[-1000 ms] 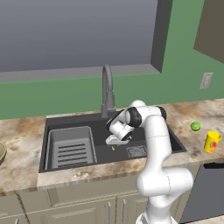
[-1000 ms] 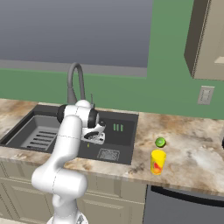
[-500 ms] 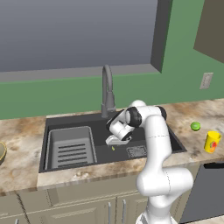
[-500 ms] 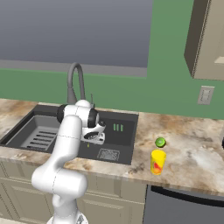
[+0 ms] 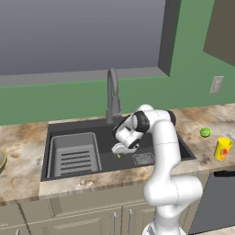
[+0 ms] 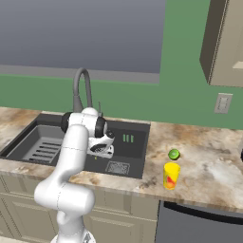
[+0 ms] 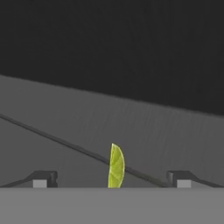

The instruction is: Remove the kiwi and lemon wedge from the sink. Then move the bowl and cup from the counter to the sink for washing.

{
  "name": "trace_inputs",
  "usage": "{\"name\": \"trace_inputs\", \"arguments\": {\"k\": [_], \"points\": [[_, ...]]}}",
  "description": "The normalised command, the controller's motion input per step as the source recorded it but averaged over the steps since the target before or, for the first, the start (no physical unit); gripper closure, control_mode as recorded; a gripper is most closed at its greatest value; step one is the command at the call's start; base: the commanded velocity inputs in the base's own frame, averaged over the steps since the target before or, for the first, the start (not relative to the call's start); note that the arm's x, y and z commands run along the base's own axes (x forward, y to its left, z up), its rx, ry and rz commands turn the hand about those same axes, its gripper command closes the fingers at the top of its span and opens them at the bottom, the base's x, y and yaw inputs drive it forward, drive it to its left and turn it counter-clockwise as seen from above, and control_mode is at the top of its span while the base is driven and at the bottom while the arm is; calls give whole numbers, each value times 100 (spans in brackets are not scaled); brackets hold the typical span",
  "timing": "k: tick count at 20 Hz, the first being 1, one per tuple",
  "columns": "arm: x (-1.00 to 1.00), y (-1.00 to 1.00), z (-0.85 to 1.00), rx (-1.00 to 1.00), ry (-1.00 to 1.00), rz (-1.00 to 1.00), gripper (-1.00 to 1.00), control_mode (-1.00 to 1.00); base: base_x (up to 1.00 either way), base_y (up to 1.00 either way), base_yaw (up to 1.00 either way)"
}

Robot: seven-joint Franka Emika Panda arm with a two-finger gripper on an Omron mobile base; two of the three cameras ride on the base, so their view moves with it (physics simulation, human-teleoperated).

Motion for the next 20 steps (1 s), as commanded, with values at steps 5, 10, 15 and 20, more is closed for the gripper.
{"name": "trace_inputs", "arguments": {"k": [5,10,15,20], "points": [[-15,-2,0,-1,0,0,-100,-100,0,0,0],[-12,0,0,0,0,0,-100,-100,0,0,0],[-7,2,-7,-1,0,0,-100,-100,0,0,0],[0,5,-5,-1,0,0,-100,-100,0,0,0]]}}
